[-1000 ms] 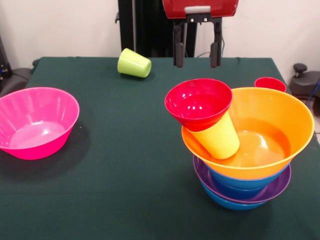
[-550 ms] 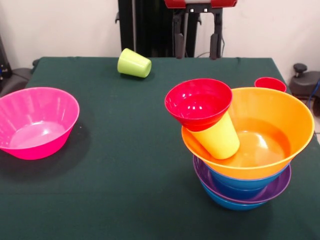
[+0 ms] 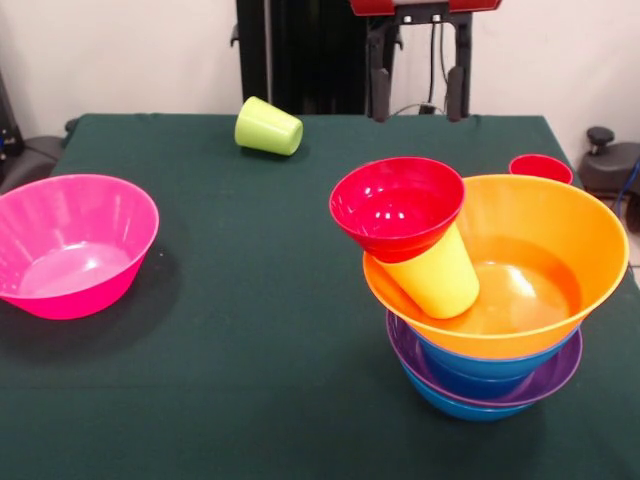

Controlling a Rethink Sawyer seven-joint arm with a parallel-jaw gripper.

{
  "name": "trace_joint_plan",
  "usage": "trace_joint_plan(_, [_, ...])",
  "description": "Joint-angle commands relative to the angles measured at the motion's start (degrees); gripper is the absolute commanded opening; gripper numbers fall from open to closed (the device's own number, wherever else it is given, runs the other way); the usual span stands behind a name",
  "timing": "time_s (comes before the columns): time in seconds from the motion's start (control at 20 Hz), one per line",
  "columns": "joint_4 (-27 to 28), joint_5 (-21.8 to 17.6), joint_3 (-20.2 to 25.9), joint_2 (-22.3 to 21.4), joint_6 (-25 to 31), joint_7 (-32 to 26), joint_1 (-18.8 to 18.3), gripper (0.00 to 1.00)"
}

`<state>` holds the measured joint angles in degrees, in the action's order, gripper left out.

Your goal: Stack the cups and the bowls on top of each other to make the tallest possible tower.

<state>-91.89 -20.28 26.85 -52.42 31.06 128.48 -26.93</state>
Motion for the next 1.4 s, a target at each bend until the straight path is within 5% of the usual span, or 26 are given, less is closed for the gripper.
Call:
trace_joint_plan(0.05, [1.9, 0.9, 3.3, 5.8, 2.5, -3.0, 1.9, 1.0])
trace_joint_plan(1.4, [4.4, -2.1, -0.6, 10.4, -3.0, -0.9, 4.9, 1.0])
